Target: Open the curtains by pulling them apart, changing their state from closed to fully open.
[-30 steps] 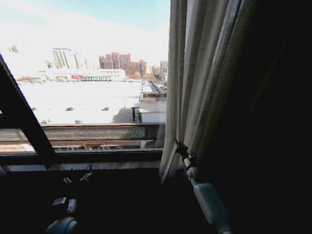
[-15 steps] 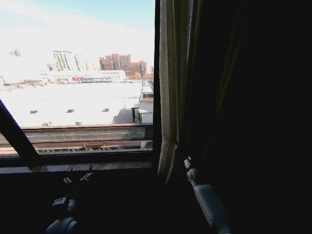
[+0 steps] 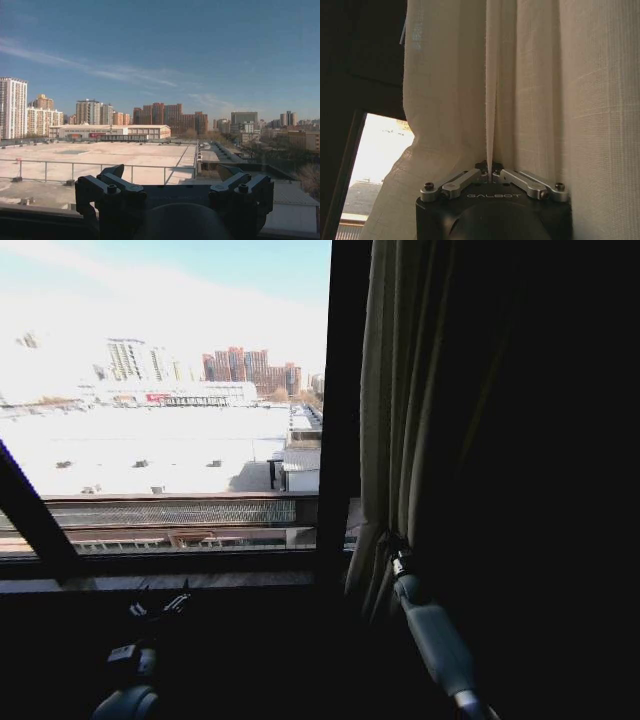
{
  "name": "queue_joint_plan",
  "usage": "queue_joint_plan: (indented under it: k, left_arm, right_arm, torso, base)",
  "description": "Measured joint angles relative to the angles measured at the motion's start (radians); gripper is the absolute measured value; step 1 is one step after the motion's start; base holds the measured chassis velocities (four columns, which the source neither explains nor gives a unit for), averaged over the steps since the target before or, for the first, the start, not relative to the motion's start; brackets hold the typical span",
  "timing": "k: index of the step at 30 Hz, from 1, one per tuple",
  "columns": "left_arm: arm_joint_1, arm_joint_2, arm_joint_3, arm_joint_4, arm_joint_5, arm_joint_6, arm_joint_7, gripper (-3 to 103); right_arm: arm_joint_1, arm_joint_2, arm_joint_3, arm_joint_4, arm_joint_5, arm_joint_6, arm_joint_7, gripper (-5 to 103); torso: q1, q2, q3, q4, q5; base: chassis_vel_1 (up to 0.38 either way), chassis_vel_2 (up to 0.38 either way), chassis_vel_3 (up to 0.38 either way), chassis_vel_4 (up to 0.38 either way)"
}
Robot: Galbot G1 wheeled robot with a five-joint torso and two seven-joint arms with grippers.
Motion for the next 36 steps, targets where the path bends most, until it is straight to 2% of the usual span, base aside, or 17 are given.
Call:
queue_joint_plan:
  k: [9,11,22,24,26,27,29,30,32,33,36]
  left_arm:
    - [0.000,0.000,0.000,0.000,0.000,0.000,0.000,100]
    - [0.000,0.000,0.000,0.000,0.000,0.000,0.000,100]
    - [0.000,0.000,0.000,0.000,0.000,0.000,0.000,100]
    - [0.000,0.000,0.000,0.000,0.000,0.000,0.000,100]
    - [0.000,0.000,0.000,0.000,0.000,0.000,0.000,100]
    - [0.000,0.000,0.000,0.000,0.000,0.000,0.000,100]
    - [0.000,0.000,0.000,0.000,0.000,0.000,0.000,100]
    - [0.000,0.000,0.000,0.000,0.000,0.000,0.000,100]
    - [0.000,0.000,0.000,0.000,0.000,0.000,0.000,100]
    - [0.000,0.000,0.000,0.000,0.000,0.000,0.000,100]
    - [0.000,0.000,0.000,0.000,0.000,0.000,0.000,100]
  right_arm:
    - [0.010,-0.053,0.032,-0.004,0.012,-0.041,0.083,0]
    - [-0.004,-0.058,0.036,0.017,-0.003,-0.070,0.128,0]
    - [-0.025,-0.039,0.028,0.056,-0.009,-0.075,0.137,0]
    - [-0.038,-0.038,0.019,0.079,-0.002,-0.076,0.129,-3]
    - [-0.068,-0.038,0.007,0.127,0.009,-0.077,0.088,8]
    - [-0.068,-0.038,0.007,0.127,0.009,-0.077,0.088,8]
    - [-0.103,-0.038,-0.005,0.185,0.025,-0.079,0.055,19]
    - [-0.103,-0.038,-0.005,0.185,0.025,-0.079,0.055,19]
    - [-0.140,-0.037,-0.019,0.245,0.038,-0.089,0.039,30]
    - [-0.152,-0.038,-0.025,0.265,0.039,-0.089,0.035,30]
    - [-0.180,-0.040,-0.038,0.294,0.035,-0.086,0.028,41]
  torso:
    - [0.000,0.000,0.000,0.0006,-0.0001]
    - [0.000,0.000,0.000,0.0006,-0.0001]
    - [0.000,0.000,0.000,0.0006,-0.0002]
    - [0.000,0.000,0.000,0.0007,-0.0003]
    - [0.000,0.000,0.000,0.0007,-0.0004]
    - [0.000,0.000,0.000,0.0007,-0.0004]
    - [0.000,0.000,0.000,0.0006,-0.0003]
    - [0.000,0.000,0.000,0.0006,-0.0003]
    - [0.000,0.000,0.000,0.0006,-0.0003]
    - [0.000,0.000,0.000,0.0006,-0.0004]
    - [0.000,0.000,0.000,0.0008,-0.0005]
  base:
    - [0.000,0.000,0.000,0.000]
    - [0.000,0.000,0.000,0.000]
    - [0.000,0.000,0.000,0.000]
    - [0.000,0.000,0.000,0.000]
    - [0.000,0.000,0.000,0.000]
    - [0.000,0.000,0.000,0.000]
    - [0.000,0.000,0.000,0.000]
    - [0.000,0.000,0.000,0.000]
    - [0.000,0.000,0.000,0.000]
    - [0.000,0.000,0.000,0.000]
    - [0.000,0.000,0.000,0.000]
